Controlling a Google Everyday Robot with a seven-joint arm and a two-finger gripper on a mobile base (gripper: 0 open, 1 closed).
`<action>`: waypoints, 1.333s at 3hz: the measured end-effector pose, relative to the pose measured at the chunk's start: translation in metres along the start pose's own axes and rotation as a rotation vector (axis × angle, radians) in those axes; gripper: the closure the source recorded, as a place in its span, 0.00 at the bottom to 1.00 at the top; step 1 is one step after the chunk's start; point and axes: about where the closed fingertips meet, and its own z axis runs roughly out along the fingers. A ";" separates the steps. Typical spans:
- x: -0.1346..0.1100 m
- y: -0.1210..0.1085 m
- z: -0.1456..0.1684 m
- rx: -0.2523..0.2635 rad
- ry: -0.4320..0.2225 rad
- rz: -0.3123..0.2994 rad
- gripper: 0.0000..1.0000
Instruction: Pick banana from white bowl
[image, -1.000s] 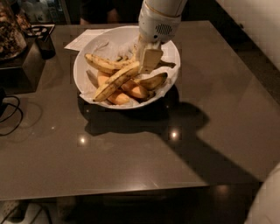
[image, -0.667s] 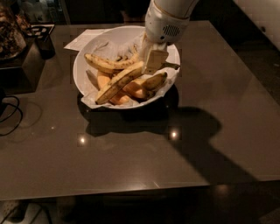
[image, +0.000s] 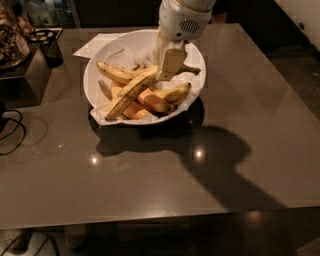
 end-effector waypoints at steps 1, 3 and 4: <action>-0.010 -0.003 -0.011 0.022 -0.032 0.000 1.00; -0.024 0.003 -0.027 0.051 -0.095 -0.022 1.00; -0.033 -0.001 -0.034 0.071 -0.113 -0.035 1.00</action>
Offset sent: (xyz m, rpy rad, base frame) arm -0.0262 0.0166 0.0538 0.1647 -0.0765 0.0572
